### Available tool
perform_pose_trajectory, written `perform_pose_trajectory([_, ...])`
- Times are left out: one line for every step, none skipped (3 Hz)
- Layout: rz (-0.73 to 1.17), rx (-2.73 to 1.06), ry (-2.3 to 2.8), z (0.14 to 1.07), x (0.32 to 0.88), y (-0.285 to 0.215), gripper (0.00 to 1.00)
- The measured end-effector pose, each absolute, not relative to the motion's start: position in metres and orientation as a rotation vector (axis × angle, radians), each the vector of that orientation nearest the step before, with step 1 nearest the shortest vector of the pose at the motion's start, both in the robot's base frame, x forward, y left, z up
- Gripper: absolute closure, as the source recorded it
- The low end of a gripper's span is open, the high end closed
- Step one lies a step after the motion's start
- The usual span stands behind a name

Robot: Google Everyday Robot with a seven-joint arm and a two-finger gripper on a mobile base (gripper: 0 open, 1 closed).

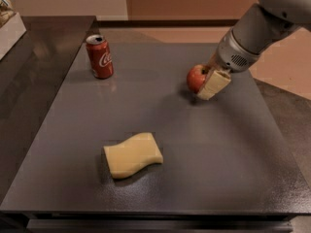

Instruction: Move apple near coke can

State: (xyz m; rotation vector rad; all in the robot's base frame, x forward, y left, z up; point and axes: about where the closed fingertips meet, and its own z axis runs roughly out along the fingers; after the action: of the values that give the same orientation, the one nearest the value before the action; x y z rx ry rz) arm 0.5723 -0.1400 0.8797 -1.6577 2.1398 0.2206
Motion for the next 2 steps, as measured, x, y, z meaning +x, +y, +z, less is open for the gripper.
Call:
perform_pose_trajectory([0.188,-1.630,2.141,0.881,0.595,-0.108,1.00])
perform_pose_trajectory([0.165,-1.602,2.149,0.881,0.618,-0.078,1.00])
